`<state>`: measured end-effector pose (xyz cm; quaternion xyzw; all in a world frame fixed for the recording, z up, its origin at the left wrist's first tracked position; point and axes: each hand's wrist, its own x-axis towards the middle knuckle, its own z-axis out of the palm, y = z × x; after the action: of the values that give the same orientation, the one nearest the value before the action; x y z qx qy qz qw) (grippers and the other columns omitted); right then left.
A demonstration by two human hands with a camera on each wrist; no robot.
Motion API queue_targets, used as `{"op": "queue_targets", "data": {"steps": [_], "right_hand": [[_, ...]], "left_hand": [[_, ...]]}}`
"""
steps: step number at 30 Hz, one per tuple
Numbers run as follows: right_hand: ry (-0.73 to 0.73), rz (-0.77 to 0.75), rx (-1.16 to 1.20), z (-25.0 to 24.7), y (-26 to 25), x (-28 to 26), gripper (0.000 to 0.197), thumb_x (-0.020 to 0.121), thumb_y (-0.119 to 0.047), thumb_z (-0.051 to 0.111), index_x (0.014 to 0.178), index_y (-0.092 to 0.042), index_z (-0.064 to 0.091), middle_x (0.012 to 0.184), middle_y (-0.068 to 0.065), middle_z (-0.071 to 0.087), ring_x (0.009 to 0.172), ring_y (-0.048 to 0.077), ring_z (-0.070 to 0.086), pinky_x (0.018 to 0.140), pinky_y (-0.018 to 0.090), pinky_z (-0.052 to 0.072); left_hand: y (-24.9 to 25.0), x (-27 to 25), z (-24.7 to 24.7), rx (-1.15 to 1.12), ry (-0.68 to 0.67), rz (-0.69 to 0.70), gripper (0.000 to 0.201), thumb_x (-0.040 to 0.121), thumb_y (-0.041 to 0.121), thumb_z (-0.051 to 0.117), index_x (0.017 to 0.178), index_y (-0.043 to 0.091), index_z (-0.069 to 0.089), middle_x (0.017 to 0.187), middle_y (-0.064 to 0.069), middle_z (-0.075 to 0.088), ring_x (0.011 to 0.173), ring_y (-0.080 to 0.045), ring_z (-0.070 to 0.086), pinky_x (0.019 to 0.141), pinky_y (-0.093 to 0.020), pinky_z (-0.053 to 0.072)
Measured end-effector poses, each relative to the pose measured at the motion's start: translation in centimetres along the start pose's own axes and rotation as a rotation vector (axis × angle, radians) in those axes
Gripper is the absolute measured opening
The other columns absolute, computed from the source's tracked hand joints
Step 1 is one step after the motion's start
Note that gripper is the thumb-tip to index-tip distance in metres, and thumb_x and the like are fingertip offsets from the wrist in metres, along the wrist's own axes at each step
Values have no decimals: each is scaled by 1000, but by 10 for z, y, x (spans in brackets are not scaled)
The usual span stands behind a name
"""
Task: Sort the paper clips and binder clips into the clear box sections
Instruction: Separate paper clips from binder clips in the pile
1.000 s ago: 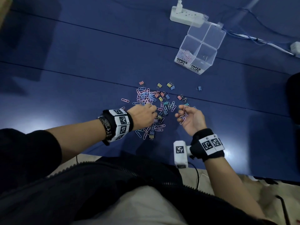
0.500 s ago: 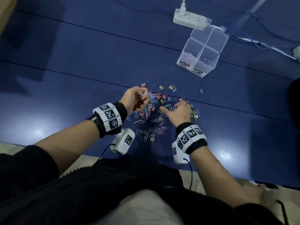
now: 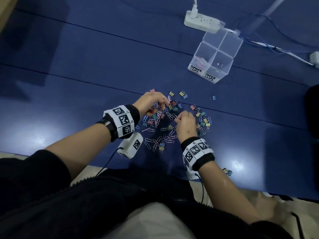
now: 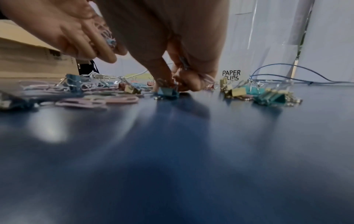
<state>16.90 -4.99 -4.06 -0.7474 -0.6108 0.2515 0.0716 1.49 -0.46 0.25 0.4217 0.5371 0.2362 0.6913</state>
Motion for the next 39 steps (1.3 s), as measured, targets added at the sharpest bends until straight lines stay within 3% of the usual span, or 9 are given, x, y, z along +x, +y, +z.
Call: {"op": "queue_targets", "data": {"steps": [4, 7, 10, 12, 15, 26, 31, 35, 39], "right_hand": [[22, 11, 74, -1, 1, 0, 19, 88, -1, 52, 107, 2, 50, 112, 20, 57, 106, 30, 50, 85, 29, 37], [12, 2, 26, -3, 3, -2, 16, 89, -2, 50, 105, 2, 52, 113, 19, 56, 108, 29, 50, 87, 29, 38], [-22, -10, -39, -4, 3, -3, 12, 89, -1, 48, 100, 0, 54, 112, 18, 53, 108, 29, 48, 84, 32, 41], [-53, -44, -98, -5, 2, -3, 16, 87, 2, 48, 101, 0, 54, 114, 19, 51, 111, 30, 44, 88, 35, 42], [-88, -93, -180, -6, 2, -2, 23, 85, 4, 46, 107, 1, 51, 117, 20, 49, 114, 33, 41, 92, 38, 40], [-91, -77, 26, -9, 16, 3, 18, 85, 5, 42, 80, -10, 48, 98, 15, 49, 102, 29, 42, 86, 28, 32], [-16, 40, 324, -23, 26, 0, 12, 90, -2, 45, 82, -6, 53, 85, 6, 50, 81, 18, 45, 65, 19, 28], [-33, 91, 697, -42, 32, 6, 28, 92, -3, 45, 68, -18, 47, 67, -2, 48, 55, 6, 43, 54, 19, 32], [-135, 169, 1162, -76, 24, 24, 25, 96, -2, 37, 80, -15, 52, 67, 0, 39, 46, -1, 41, 42, 14, 27]], "left_hand": [[-2, 8, 1, 400, 78, 8, 41, 90, 20, 53, 54, 18, 32, 55, 2, 32, 49, -13, 31, 44, -21, 26], [-5, 11, 0, 776, 173, 27, 35, 86, 24, 56, 57, 19, 37, 60, 4, 42, 67, -20, 45, 60, -25, 34], [-2, 9, 7, 1078, 248, 19, 24, 83, 43, 58, 86, 19, 54, 83, 1, 55, 87, -24, 57, 71, -28, 39], [-3, 12, 15, 1224, 253, 26, 53, 78, 56, 59, 109, 14, 52, 99, -5, 61, 98, -27, 61, 75, -32, 44], [-7, 17, 27, 1302, 278, 41, 74, 71, 63, 63, 118, 9, 45, 115, -10, 60, 105, -29, 61, 81, -37, 47], [-10, 22, 38, 1388, 112, 88, 46, 94, 38, 47, 123, 2, 47, 127, -13, 55, 118, -30, 54, 90, -40, 45], [-8, 22, 40, 1533, 20, 109, 32, 97, 17, 34, 121, 1, 48, 126, -15, 55, 115, -30, 55, 88, -39, 46], [-3, 16, 32, 1321, 22, 83, 30, 94, 31, 36, 103, 8, 54, 101, -9, 59, 98, -28, 57, 80, -34, 43], [1, 14, 17, 410, 56, 29, 32, 85, 4, 42, 55, 13, 40, 51, 3, 45, 50, -13, 45, 48, -19, 32]]}}
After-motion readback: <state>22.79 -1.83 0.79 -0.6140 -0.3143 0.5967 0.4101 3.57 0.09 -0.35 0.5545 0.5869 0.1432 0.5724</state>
